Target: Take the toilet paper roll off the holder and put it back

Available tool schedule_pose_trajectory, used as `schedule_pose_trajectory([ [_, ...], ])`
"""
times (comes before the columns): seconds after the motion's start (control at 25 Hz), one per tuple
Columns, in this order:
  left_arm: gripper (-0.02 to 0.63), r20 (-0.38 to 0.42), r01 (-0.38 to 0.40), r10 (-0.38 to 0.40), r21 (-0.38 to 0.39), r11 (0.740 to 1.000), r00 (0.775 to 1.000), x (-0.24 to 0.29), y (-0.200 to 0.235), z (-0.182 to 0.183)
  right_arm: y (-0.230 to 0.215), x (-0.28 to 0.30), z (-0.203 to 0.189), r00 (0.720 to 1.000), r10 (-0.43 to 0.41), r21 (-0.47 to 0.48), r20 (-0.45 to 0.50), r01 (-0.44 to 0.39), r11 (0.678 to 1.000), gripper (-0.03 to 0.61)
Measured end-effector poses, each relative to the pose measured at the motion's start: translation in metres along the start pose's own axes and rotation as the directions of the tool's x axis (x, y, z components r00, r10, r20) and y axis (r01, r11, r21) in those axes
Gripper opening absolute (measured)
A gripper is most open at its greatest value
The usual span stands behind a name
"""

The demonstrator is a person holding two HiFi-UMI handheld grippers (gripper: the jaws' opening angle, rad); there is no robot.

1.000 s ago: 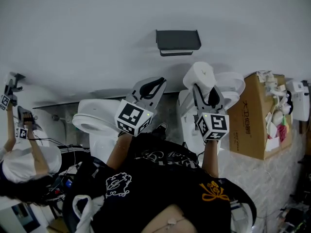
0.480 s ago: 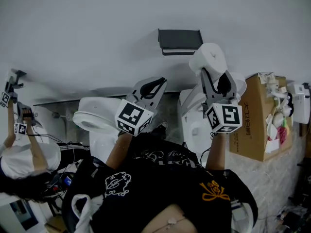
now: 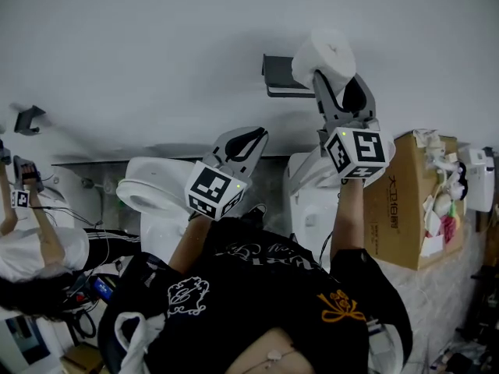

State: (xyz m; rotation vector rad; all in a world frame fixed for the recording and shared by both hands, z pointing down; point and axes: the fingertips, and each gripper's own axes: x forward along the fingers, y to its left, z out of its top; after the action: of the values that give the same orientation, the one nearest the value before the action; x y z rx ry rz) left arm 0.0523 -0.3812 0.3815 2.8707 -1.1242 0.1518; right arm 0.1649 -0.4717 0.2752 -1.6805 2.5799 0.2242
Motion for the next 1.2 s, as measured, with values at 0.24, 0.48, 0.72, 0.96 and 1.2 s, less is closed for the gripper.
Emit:
schedule_pose_trajectory([
  [0.24,0.035,0.004,-0.036,0.036,-0.005,0.999,0.999,-0.006,0.008,-0.002,0.019,0.042,-0.012,0.998,0.059,0.006,-0.028,-0.059,0.998,0.245],
  [0.48,0.035,0.001,-0.06,0.06,-0.021,0.998,0.998,-0.014,0.024,-0.006,0.031,0.074,-0.05,0.989,0.073,0.018,-0.13,-0.072,0.997,0.245],
  [0.72,0.035,-0.01,-0.059,0.059,-0.03,0.998,0.998,-0.013,0.03,-0.011,0.026,0.081,-0.077,0.98,0.068,0.062,-0.185,-0.058,0.996,0.249],
  [0.96,0.035,-0.022,-0.046,0.046,-0.031,0.998,0.999,-0.009,0.027,-0.018,0.02,0.083,-0.08,0.982,0.047,0.046,-0.183,-0.04,0.998,0.25],
  [1.2,0.035,-0.035,-0.049,0.048,-0.033,0.998,0.998,-0.012,0.025,-0.023,0.02,0.08,-0.079,0.983,0.051,0.05,-0.178,-0.042,0.998,0.267],
])
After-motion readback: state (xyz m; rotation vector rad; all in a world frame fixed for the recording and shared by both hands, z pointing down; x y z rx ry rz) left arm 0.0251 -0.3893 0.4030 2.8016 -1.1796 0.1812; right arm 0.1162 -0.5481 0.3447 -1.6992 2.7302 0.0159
